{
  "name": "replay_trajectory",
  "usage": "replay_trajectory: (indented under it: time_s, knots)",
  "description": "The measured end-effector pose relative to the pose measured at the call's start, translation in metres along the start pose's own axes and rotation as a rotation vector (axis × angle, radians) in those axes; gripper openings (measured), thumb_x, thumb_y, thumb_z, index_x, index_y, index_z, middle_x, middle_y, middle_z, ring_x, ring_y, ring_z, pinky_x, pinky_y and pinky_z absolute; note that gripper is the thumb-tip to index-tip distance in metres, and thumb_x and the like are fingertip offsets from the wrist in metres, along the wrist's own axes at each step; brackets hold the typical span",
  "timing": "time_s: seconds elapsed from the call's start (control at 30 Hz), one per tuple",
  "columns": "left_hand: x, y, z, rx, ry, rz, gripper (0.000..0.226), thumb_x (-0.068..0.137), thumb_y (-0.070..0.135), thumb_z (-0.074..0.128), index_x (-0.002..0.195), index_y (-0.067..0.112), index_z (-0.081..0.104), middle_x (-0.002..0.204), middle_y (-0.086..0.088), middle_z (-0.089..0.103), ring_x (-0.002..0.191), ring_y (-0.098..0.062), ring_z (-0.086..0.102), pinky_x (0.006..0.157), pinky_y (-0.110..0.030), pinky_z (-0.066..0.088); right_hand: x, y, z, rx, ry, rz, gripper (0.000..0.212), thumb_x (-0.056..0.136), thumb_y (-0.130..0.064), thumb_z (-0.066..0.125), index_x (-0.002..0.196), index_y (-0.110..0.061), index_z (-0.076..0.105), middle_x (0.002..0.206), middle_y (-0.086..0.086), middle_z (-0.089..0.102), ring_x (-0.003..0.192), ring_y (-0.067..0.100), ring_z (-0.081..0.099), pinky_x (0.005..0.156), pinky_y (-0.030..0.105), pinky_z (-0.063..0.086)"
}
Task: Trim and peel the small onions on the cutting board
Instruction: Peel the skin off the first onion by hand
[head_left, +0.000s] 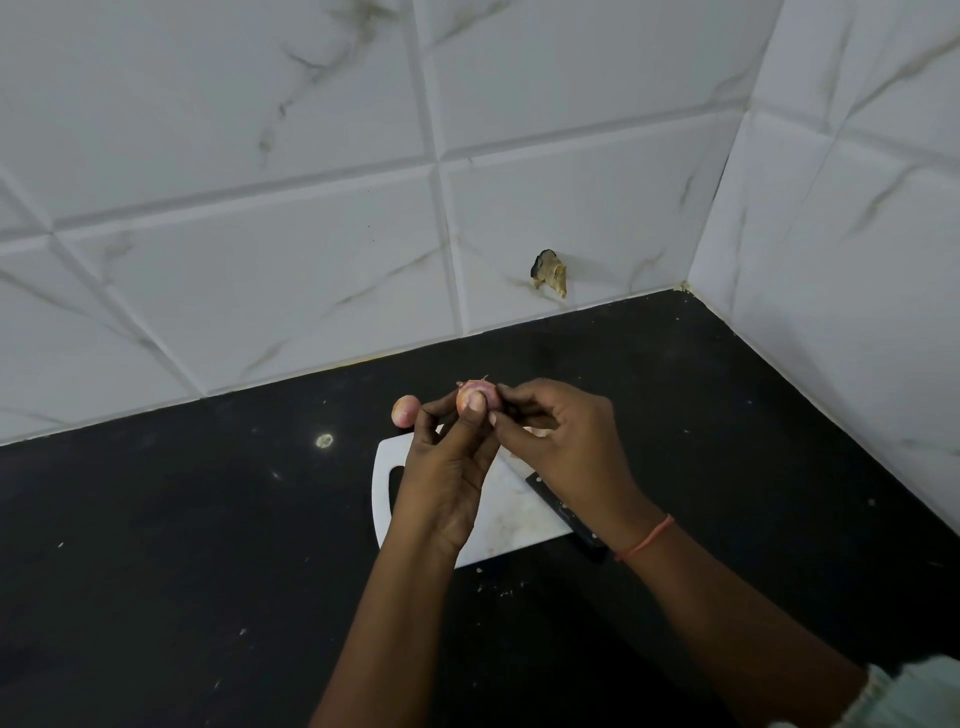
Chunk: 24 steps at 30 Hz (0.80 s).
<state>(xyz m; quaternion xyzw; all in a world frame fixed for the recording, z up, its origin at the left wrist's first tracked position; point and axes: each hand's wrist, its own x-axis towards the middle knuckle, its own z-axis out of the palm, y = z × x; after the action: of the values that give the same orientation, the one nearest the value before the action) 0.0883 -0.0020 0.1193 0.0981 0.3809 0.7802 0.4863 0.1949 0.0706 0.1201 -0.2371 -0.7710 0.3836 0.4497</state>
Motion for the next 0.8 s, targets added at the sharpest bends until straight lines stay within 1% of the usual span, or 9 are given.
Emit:
replay_trajectory:
  time_s: [0.07, 0.17, 0.27, 0.33, 0.43, 0.5, 0.6, 0.7, 0.8]
  knots:
    - [0.0006, -0.0002, -0.0002, -0.026, -0.003, -0.007, 0.022, 0.077, 0.012, 0.071, 0.097, 0.009, 0.062, 0.103, -0.007, 0.074, 0.113, -0.031, 0.068, 0.095, -0.039, 0.057, -0.0005, 0.0011, -0.0009, -0.021, 0.013, -0.023, 0.022, 0.083, -0.012, 0.075, 0.105, -0.007, 0.074, 0.096, 0.002, 0.074, 0.089, 0.006, 0.069, 0.079, 0.017, 0.056]
    - [0.0021, -0.001, -0.0002, -0.046, 0.005, -0.017, 0.027, 0.076, 0.014, 0.072, 0.099, 0.008, 0.06, 0.105, -0.008, 0.074, 0.113, -0.031, 0.068, 0.091, -0.036, 0.059, -0.0006, 0.0019, -0.0008, -0.039, 0.041, -0.043, 0.021, 0.084, -0.012, 0.074, 0.104, -0.007, 0.074, 0.095, 0.002, 0.074, 0.089, 0.006, 0.068, 0.079, 0.014, 0.054]
    - [0.0025, -0.0001, 0.0011, -0.051, 0.016, -0.006, 0.023, 0.075, 0.013, 0.072, 0.094, 0.009, 0.06, 0.103, -0.007, 0.075, 0.109, -0.028, 0.07, 0.088, -0.034, 0.06, -0.0009, 0.0018, 0.0023, -0.048, 0.069, -0.075, 0.019, 0.084, -0.011, 0.074, 0.103, -0.006, 0.074, 0.094, 0.003, 0.074, 0.088, 0.006, 0.068, 0.079, 0.014, 0.054]
    - [0.0025, 0.0014, 0.0016, -0.054, 0.018, 0.002, 0.019, 0.076, 0.012, 0.072, 0.091, 0.011, 0.061, 0.107, -0.01, 0.073, 0.106, -0.026, 0.072, 0.086, -0.033, 0.061, -0.0009, 0.0026, 0.0041, -0.056, 0.074, -0.085, 0.018, 0.084, -0.011, 0.073, 0.102, -0.006, 0.074, 0.094, 0.003, 0.074, 0.088, 0.007, 0.068, 0.08, 0.015, 0.054]
    - [0.0009, 0.0031, 0.0018, -0.078, 0.009, -0.012, 0.025, 0.078, 0.012, 0.07, 0.101, 0.008, 0.06, 0.114, -0.013, 0.072, 0.105, -0.026, 0.072, 0.081, -0.03, 0.061, -0.0003, 0.0039, 0.0053, -0.059, 0.106, -0.056, 0.016, 0.085, -0.01, 0.072, 0.1, -0.007, 0.074, 0.092, 0.002, 0.074, 0.088, 0.006, 0.067, 0.079, 0.013, 0.053]
    - [0.0002, 0.0031, 0.0012, -0.099, 0.004, -0.02, 0.032, 0.079, 0.011, 0.07, 0.108, 0.005, 0.058, 0.113, -0.012, 0.073, 0.105, -0.025, 0.072, 0.079, -0.03, 0.061, 0.0007, 0.0034, 0.005, -0.039, 0.108, -0.034, 0.014, 0.086, -0.01, 0.072, 0.099, -0.007, 0.074, 0.091, 0.001, 0.074, 0.086, 0.005, 0.068, 0.078, 0.016, 0.055]
    - [0.0009, 0.0034, 0.0, -0.082, 0.004, -0.015, 0.022, 0.08, 0.011, 0.07, 0.1, 0.008, 0.061, 0.108, -0.009, 0.074, 0.107, -0.024, 0.071, 0.085, -0.032, 0.061, 0.0006, -0.0014, 0.0048, 0.056, 0.052, 0.008, 0.017, 0.086, -0.015, 0.073, 0.102, -0.008, 0.072, 0.094, -0.001, 0.074, 0.088, 0.006, 0.07, 0.079, 0.021, 0.057]
    - [0.0022, 0.0021, -0.0001, -0.064, 0.022, -0.01, 0.015, 0.08, 0.01, 0.07, 0.093, 0.011, 0.063, 0.107, -0.009, 0.073, 0.112, -0.028, 0.069, 0.095, -0.037, 0.057, -0.0006, -0.0021, 0.0051, 0.027, 0.022, -0.007, 0.019, 0.087, -0.017, 0.072, 0.103, -0.007, 0.072, 0.094, -0.001, 0.074, 0.089, 0.006, 0.07, 0.079, 0.023, 0.058]
    - [0.0027, 0.0001, 0.0015, -0.065, 0.024, 0.006, 0.018, 0.078, 0.01, 0.072, 0.094, 0.01, 0.062, 0.099, -0.004, 0.074, 0.107, -0.025, 0.071, 0.091, -0.035, 0.059, -0.0012, -0.0002, 0.0038, -0.053, 0.026, -0.049, 0.016, 0.089, -0.017, 0.069, 0.1, -0.006, 0.072, 0.092, 0.0, 0.073, 0.086, 0.006, 0.068, 0.078, 0.022, 0.057]
